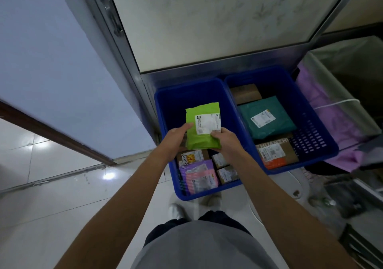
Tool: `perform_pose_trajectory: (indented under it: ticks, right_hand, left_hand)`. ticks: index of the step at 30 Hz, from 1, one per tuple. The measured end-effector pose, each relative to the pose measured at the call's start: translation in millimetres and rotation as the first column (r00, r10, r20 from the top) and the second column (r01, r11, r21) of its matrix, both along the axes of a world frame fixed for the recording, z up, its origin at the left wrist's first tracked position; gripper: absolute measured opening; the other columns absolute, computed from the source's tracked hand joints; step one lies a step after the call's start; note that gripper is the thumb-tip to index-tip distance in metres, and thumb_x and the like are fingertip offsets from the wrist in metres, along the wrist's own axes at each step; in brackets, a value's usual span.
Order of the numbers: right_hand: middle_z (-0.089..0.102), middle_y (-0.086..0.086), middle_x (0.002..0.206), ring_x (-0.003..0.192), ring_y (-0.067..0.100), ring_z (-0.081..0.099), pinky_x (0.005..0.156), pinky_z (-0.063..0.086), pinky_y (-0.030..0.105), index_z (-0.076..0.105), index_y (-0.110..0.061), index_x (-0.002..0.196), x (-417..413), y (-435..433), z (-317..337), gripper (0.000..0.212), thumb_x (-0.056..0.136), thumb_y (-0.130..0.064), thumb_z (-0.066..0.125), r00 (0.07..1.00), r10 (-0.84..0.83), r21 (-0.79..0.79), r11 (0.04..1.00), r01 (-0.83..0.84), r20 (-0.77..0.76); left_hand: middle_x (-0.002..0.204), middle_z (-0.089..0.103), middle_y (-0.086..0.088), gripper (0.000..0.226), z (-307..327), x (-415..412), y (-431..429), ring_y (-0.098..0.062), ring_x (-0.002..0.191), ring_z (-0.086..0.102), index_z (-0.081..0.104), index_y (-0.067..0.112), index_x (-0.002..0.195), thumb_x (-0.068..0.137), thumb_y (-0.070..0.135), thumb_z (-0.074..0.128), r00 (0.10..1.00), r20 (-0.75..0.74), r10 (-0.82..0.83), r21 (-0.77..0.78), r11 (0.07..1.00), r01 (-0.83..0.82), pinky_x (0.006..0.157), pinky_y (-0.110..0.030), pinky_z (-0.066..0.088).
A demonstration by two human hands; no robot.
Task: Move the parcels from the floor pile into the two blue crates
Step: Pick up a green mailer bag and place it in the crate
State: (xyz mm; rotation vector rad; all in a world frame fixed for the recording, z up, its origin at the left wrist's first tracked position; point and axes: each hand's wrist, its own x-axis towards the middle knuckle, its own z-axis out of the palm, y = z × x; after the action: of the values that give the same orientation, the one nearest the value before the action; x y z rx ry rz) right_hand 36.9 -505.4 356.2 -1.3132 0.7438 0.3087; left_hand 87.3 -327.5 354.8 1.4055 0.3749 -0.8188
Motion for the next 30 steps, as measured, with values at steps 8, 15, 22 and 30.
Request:
perform_pose_trajectory:
  ticks: [8, 15, 22, 30]
  right_hand:
    - [0.068, 0.014, 0.120, 0.103, 0.028, 0.067, 0.092, 0.056, 0.048, 0.063, -0.009, 0.117, -14.2, 11.9, -6.4, 0.022, 0.097, -0.018, 0.062, 0.999, 0.036, 0.036, 0.999, -0.037, 0.028]
    - [0.067, 0.007, 0.118, 0.112, 0.026, 0.065, 0.091, 0.055, 0.039, 0.054, -0.012, 0.126, -18.9, 26.6, -34.7, 0.027, 0.102, -0.024, 0.057, 0.995, -0.087, 0.238, 0.966, 0.097, -0.055]
    - [0.070, 0.002, 0.114, 0.107, 0.025, 0.067, 0.093, 0.055, 0.043, 0.061, -0.016, 0.118, -7.9, 0.6, -72.0, 0.024, 0.095, -0.010, 0.064, 0.986, 0.061, 0.100, 0.994, -0.046, -0.156]
    - [0.064, -0.002, 0.095, 0.085, 0.012, 0.061, 0.088, 0.052, 0.037, 0.059, -0.021, 0.094, -2.2, -41.6, -154.4, 0.020, 0.100, -0.004, 0.052, 0.859, 0.344, -0.027, 0.924, -0.382, -0.378]
  left_hand:
    - [0.119, 0.068, -0.016, 0.031, -29.2, 2.3, 20.3, -0.026, 0.094, 0.069, 0.063, 0.002, 0.124, 0.095, 0.014, 0.061, 0.981, -0.159, 0.111, -0.174, 0.975, -0.139, 0.076, -0.038, 0.060]
    - [0.128, 0.065, -0.019, 0.038, -52.3, 1.2, 6.4, -0.031, 0.107, 0.066, 0.058, -0.001, 0.130, 0.093, 0.002, 0.061, 0.948, -0.229, 0.220, -0.217, 0.938, -0.270, 0.084, -0.044, 0.059]
    - [0.117, 0.069, -0.017, 0.032, -91.2, -6.8, 1.7, -0.028, 0.096, 0.068, 0.060, 0.001, 0.123, 0.092, 0.009, 0.064, 0.900, -0.291, 0.325, -0.105, 0.924, -0.368, 0.079, -0.037, 0.059]
    - [0.081, 0.063, -0.015, 0.010, -178.3, -22.7, -21.1, -0.024, 0.077, 0.061, 0.069, -0.001, 0.088, 0.082, 0.003, 0.062, 0.986, -0.123, 0.113, 0.428, 0.902, -0.050, 0.070, -0.035, 0.052]
